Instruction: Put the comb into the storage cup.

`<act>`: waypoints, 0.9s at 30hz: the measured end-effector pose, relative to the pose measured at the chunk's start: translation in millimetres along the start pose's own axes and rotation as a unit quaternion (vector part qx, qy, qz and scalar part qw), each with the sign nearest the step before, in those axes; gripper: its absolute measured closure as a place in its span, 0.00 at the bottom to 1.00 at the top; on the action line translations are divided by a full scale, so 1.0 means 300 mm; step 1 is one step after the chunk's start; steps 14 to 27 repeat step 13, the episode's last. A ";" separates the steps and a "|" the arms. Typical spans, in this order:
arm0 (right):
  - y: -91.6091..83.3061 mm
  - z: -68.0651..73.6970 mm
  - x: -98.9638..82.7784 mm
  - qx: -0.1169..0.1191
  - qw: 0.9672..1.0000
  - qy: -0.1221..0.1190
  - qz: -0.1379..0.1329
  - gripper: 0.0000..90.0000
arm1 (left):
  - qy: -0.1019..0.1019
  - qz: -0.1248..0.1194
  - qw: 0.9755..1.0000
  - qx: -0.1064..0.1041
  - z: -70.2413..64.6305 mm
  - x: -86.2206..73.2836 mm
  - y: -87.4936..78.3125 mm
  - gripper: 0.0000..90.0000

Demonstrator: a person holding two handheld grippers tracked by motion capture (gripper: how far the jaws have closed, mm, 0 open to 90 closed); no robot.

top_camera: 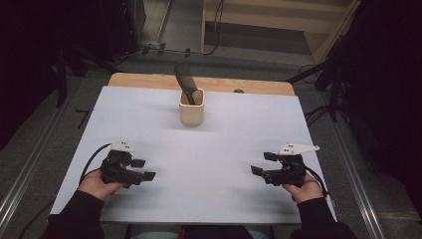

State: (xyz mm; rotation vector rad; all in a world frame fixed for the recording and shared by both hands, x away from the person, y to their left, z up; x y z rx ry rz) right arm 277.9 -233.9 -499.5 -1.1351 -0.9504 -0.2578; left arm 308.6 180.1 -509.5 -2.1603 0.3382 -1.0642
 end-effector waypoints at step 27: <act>0.002 -0.001 -0.004 -0.002 1.000 -0.006 0.005 0.23 | -0.002 0.000 1.000 0.000 0.002 0.000 -0.002 0.34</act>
Point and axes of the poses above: each handheld gripper's, and its own axes: y roughly forward along the jaws, x roughly out of its top, z roughly to its left, the point moved 6 cm from there along y, roughly forward along the jaws, and after that the axes turned 11 degrees about -x, right-handed, at the moved point
